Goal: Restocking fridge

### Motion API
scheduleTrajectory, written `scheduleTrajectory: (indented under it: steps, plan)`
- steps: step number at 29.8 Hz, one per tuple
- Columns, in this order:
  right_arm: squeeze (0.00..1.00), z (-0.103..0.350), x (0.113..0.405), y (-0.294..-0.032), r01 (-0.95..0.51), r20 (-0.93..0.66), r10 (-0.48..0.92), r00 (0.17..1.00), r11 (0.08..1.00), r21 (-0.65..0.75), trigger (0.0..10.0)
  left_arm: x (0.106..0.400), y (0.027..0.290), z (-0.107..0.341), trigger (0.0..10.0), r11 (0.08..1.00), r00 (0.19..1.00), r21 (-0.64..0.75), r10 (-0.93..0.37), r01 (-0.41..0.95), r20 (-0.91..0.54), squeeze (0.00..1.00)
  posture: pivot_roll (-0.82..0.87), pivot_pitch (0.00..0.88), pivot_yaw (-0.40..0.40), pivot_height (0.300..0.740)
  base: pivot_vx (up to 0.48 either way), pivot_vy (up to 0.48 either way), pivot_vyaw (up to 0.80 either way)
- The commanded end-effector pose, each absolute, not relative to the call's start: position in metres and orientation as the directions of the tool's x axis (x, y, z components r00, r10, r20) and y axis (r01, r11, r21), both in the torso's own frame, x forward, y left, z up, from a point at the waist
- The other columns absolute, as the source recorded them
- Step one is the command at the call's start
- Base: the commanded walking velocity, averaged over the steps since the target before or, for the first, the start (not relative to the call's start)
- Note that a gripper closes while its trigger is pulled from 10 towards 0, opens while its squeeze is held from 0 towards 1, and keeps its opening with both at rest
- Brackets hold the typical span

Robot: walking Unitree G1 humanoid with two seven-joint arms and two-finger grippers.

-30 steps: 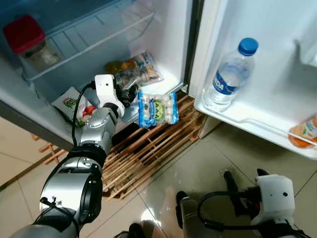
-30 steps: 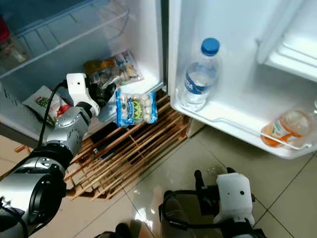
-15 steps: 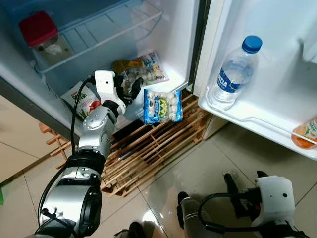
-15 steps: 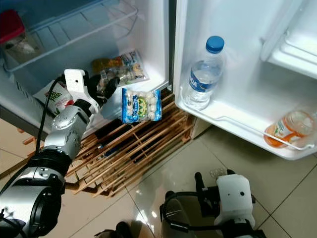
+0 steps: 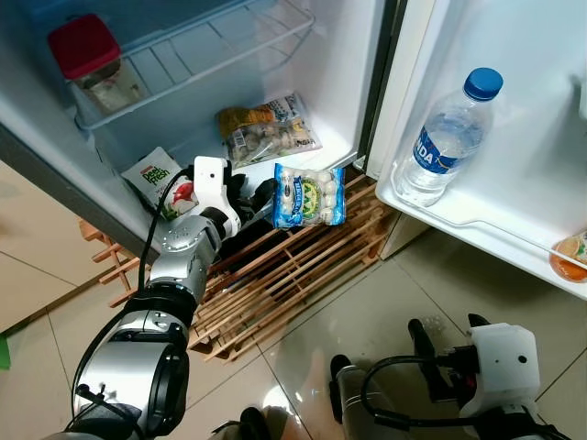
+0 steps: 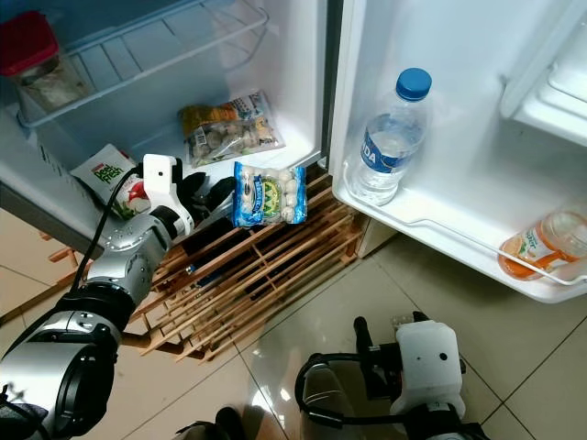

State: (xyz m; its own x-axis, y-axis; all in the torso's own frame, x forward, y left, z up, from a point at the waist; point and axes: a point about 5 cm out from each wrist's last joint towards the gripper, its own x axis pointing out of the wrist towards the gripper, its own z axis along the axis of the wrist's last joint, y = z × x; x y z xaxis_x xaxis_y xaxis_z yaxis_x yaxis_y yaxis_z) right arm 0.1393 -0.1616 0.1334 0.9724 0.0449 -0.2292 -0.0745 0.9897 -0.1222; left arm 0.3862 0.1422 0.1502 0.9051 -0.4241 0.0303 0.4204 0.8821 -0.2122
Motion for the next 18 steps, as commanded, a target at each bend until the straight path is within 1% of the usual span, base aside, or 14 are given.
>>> scheduleTrajectory:
  steps: [1,7,9,12,18]
  plan:
    - [0.0,0.131,0.136,-0.159,-0.08,-0.241,0.053,0.969,0.991,-0.106,10.0,0.386,0.143,0.15,10.0,0.873,0.903,-0.241,-0.429,0.424,0.035,0.0,-0.52,0.328,0.111,0.736,0.0,0.0,0.0]
    - [0.0,0.131,0.135,-0.161,-0.077,-0.244,0.048,0.969,0.991,-0.108,10.0,0.386,0.137,0.152,10.0,0.858,0.893,-0.252,-0.446,0.447,0.065,0.0,-0.52,0.33,0.11,0.736,0.0,0.0,0.0]
    - [0.0,0.131,0.135,-0.16,-0.077,-0.244,0.049,0.968,0.991,-0.108,10.0,0.385,0.135,0.149,10.0,0.855,0.888,-0.252,-0.456,0.454,0.054,0.0,-0.52,0.33,0.11,0.736,0.0,0.0,0.0]
    - [0.0,0.131,0.135,-0.16,-0.079,-0.244,0.051,0.968,0.991,-0.106,10.0,0.381,0.123,0.135,10.0,0.844,0.871,-0.25,-0.491,0.474,-0.006,0.0,-0.52,0.337,0.111,0.736,0.0,0.0,0.0]
    - [0.0,0.132,0.134,-0.159,-0.08,-0.244,0.052,0.968,0.991,-0.104,10.0,0.382,0.117,0.135,10.0,0.841,0.868,-0.26,-0.496,0.475,-0.015,0.0,-0.53,0.34,0.112,0.736,0.0,0.0,0.0]
